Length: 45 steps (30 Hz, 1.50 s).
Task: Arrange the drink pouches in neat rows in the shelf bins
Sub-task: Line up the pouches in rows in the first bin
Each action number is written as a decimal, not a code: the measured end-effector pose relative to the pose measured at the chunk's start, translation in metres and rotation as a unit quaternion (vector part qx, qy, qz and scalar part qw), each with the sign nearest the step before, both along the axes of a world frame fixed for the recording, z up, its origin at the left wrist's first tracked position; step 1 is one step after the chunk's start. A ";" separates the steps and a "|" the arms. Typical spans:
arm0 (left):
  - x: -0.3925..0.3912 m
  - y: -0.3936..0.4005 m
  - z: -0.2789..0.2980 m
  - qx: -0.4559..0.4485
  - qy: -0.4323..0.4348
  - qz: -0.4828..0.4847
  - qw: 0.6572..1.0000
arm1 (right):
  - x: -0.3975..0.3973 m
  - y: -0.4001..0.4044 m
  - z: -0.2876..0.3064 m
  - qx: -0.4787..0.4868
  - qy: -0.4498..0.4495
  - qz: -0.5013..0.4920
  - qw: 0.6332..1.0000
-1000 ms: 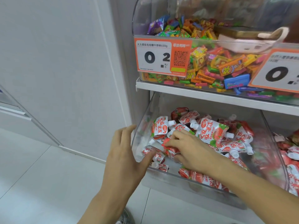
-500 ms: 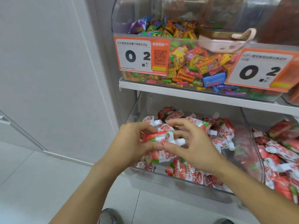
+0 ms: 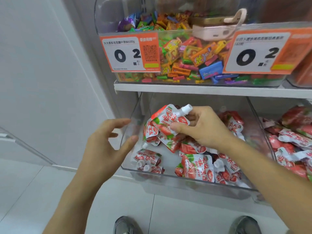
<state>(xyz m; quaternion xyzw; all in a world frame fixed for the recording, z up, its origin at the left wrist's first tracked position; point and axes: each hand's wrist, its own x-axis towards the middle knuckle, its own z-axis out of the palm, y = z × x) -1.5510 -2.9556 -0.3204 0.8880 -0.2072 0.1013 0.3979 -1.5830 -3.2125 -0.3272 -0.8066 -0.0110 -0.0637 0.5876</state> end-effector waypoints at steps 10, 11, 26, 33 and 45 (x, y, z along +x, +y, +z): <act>0.001 0.021 -0.032 0.075 0.212 -0.062 0.972 | 0.028 0.059 -0.051 -0.424 0.042 0.133 0.895; 0.002 0.021 -0.033 0.066 0.215 -0.062 0.972 | 0.029 0.059 -0.050 -0.417 0.046 0.133 0.898; 0.010 0.029 -0.043 0.029 0.235 -0.095 0.967 | 0.031 0.069 -0.033 -0.376 0.098 0.299 0.871; 0.011 0.028 -0.044 0.051 0.236 -0.078 0.967 | 0.039 0.063 -0.034 -0.382 0.040 0.303 0.872; 0.015 0.028 -0.044 0.066 0.227 -0.079 0.968 | 0.035 0.041 -0.042 -0.247 0.123 0.217 0.936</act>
